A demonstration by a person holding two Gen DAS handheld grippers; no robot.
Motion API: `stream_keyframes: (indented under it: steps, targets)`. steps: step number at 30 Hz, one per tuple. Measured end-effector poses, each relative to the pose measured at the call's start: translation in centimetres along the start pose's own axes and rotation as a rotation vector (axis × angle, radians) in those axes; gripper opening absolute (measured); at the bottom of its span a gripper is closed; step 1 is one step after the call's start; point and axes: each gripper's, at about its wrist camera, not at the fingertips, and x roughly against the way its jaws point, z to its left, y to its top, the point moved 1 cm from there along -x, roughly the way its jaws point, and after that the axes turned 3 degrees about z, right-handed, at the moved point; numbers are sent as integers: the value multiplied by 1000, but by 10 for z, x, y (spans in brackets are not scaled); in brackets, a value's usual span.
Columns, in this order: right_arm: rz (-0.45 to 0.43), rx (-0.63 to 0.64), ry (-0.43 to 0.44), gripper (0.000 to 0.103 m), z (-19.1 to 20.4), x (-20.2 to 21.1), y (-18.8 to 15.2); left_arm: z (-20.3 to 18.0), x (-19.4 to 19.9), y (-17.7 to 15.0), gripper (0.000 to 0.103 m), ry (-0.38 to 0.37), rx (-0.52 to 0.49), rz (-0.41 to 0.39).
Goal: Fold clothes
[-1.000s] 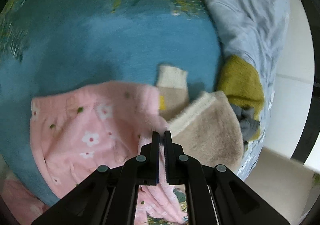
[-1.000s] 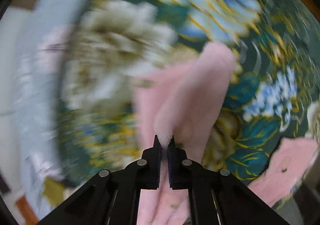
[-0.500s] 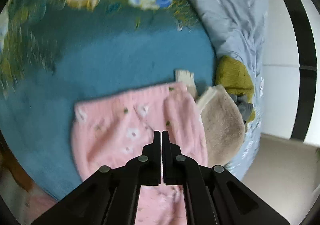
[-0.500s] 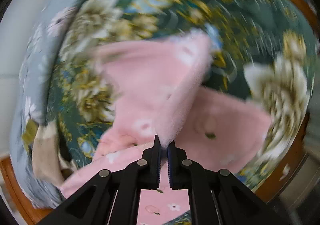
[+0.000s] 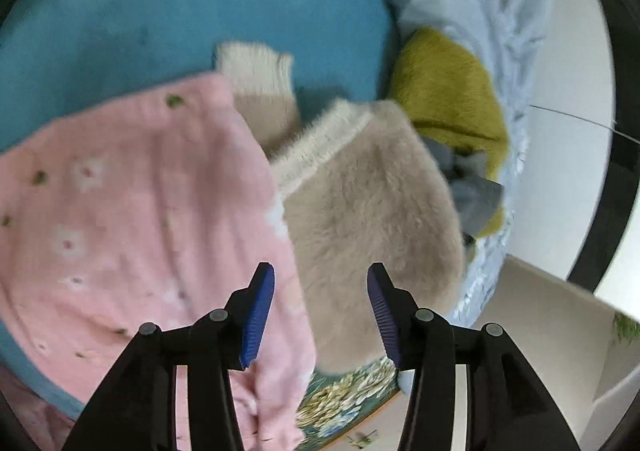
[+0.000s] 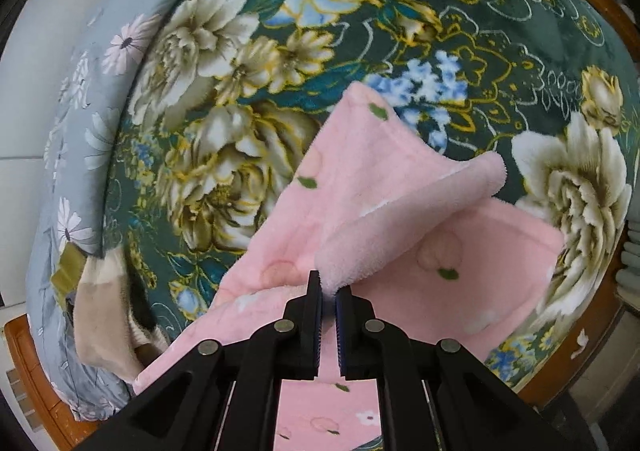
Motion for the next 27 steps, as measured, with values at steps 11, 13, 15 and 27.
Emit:
stream_keyframes:
  steps: [11,13,15,27]
  targets:
    - [29,-60,-51,8,-12,-12,6,-6,-81,19,26,404,31,40]
    - [30,-55,-54,8,-9,-13,7,-13,-86,16,11,502,-24,40]
    - [31,-48,-46,8,-4,-11,7,-15,-83,12,5,523,-37,31]
    - [-131,74,314,6,21,90,-6,15,121,-55,2,51,-315,-37]
